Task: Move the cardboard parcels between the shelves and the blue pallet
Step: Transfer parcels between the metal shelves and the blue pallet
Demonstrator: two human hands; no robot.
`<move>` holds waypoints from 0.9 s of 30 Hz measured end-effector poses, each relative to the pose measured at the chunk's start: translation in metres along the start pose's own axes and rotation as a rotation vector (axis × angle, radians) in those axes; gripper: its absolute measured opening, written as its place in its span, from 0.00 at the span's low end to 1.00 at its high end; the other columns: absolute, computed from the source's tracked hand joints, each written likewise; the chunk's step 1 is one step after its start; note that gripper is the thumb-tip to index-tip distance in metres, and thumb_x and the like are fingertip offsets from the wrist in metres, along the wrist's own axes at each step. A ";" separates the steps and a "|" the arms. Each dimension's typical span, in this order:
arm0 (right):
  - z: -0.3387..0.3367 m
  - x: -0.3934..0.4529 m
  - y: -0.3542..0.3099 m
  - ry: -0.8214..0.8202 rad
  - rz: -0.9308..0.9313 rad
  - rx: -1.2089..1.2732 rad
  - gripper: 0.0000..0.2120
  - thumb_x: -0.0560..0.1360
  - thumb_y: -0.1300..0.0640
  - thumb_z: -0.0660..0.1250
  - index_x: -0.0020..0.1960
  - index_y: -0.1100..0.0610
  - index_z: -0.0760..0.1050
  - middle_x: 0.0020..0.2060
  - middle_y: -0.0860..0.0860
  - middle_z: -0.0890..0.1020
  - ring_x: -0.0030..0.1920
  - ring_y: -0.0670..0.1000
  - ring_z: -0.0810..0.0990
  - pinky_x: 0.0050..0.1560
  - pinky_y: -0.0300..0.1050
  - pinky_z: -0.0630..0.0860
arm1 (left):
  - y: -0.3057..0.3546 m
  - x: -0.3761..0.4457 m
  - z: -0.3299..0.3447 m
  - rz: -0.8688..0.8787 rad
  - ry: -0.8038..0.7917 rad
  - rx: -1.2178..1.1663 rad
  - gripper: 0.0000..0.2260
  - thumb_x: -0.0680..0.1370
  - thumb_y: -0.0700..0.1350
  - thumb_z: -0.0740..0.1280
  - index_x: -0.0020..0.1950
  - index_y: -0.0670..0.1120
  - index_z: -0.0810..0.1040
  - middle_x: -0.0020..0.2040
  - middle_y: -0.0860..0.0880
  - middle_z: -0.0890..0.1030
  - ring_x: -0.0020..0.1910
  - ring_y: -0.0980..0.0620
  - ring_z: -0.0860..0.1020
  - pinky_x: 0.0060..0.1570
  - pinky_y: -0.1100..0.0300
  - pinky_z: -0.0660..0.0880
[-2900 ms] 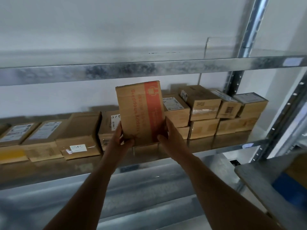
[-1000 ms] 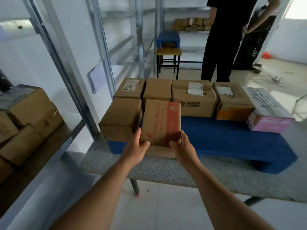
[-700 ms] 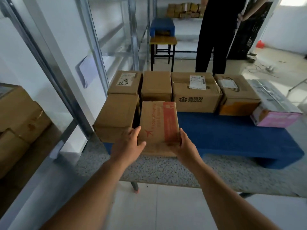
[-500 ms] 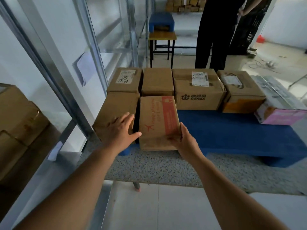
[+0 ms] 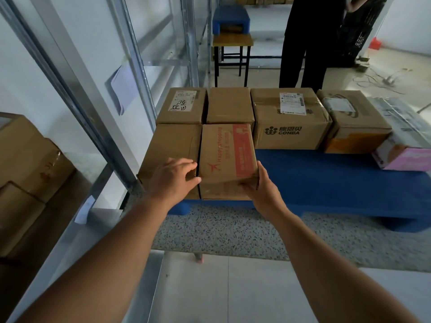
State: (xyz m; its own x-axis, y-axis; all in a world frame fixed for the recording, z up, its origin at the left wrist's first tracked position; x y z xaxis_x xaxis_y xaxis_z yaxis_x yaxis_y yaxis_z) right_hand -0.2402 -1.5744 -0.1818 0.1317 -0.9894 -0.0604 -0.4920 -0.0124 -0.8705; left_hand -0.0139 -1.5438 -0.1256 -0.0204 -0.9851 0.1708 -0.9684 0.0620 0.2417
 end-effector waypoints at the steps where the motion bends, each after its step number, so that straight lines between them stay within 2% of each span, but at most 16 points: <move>1: 0.000 0.000 -0.001 -0.002 0.001 0.000 0.31 0.75 0.50 0.67 0.73 0.43 0.56 0.50 0.39 0.74 0.49 0.44 0.73 0.41 0.36 0.67 | 0.000 0.000 0.000 -0.002 0.005 -0.002 0.22 0.76 0.56 0.65 0.68 0.48 0.72 0.68 0.53 0.72 0.65 0.50 0.68 0.61 0.56 0.65; 7: -0.002 0.000 -0.002 -0.023 0.050 -0.065 0.36 0.74 0.45 0.67 0.75 0.44 0.52 0.58 0.45 0.74 0.58 0.50 0.74 0.48 0.42 0.67 | 0.003 -0.001 0.000 -0.006 0.003 0.017 0.22 0.77 0.56 0.64 0.68 0.48 0.71 0.68 0.52 0.72 0.65 0.50 0.67 0.62 0.55 0.65; 10: -0.007 -0.003 -0.002 -0.019 0.099 -0.137 0.43 0.73 0.43 0.68 0.78 0.49 0.44 0.71 0.50 0.65 0.68 0.54 0.66 0.55 0.44 0.63 | 0.006 -0.005 -0.003 -0.012 -0.020 0.008 0.23 0.77 0.56 0.63 0.70 0.49 0.69 0.70 0.51 0.70 0.67 0.50 0.66 0.64 0.55 0.63; 13: -0.019 -0.010 -0.010 0.006 0.059 -0.240 0.43 0.74 0.47 0.68 0.78 0.51 0.43 0.75 0.51 0.58 0.72 0.53 0.59 0.64 0.47 0.64 | 0.013 -0.015 -0.010 -0.065 -0.015 -0.047 0.24 0.78 0.55 0.62 0.72 0.49 0.66 0.72 0.50 0.67 0.70 0.49 0.64 0.67 0.54 0.61; 15: -0.028 -0.018 -0.023 0.046 -0.029 -0.352 0.40 0.75 0.50 0.67 0.78 0.53 0.46 0.75 0.51 0.58 0.73 0.53 0.56 0.66 0.48 0.63 | 0.022 -0.028 -0.016 -0.094 0.012 -0.068 0.24 0.78 0.55 0.62 0.73 0.49 0.65 0.73 0.49 0.66 0.70 0.48 0.64 0.68 0.53 0.60; 19: -0.035 -0.041 -0.059 0.158 -0.294 -0.525 0.26 0.75 0.55 0.63 0.72 0.54 0.63 0.68 0.52 0.67 0.65 0.52 0.63 0.58 0.45 0.67 | 0.037 -0.061 -0.029 -0.174 0.103 -0.082 0.24 0.78 0.55 0.62 0.72 0.49 0.66 0.73 0.49 0.66 0.71 0.48 0.64 0.68 0.53 0.62; 24: -0.011 -0.081 -0.084 0.083 -0.546 -0.593 0.13 0.75 0.56 0.61 0.58 0.58 0.75 0.57 0.55 0.76 0.55 0.56 0.72 0.56 0.51 0.70 | 0.046 -0.121 -0.029 -0.370 0.147 -0.074 0.25 0.77 0.58 0.61 0.72 0.50 0.66 0.73 0.50 0.67 0.71 0.49 0.64 0.67 0.51 0.64; 27: 0.012 -0.104 -0.090 -0.006 -0.674 -0.602 0.12 0.76 0.52 0.61 0.54 0.55 0.77 0.55 0.53 0.76 0.55 0.54 0.72 0.55 0.48 0.68 | 0.045 -0.162 -0.026 -0.498 0.173 -0.068 0.25 0.77 0.59 0.62 0.71 0.50 0.68 0.70 0.49 0.71 0.69 0.50 0.67 0.66 0.50 0.66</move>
State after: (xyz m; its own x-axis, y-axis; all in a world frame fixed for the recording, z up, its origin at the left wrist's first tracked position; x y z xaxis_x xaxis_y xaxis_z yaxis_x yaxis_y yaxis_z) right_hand -0.1991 -1.4686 -0.1030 0.5589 -0.7439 0.3663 -0.6753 -0.6647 -0.3195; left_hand -0.0479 -1.3772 -0.1174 0.4845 -0.8575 0.1731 -0.8320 -0.3905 0.3940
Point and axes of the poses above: each hand's wrist, its own x-axis towards the middle knuckle, its own z-axis out of the palm, y = z × x, the point moved 4 cm from there along x, towards the middle knuckle
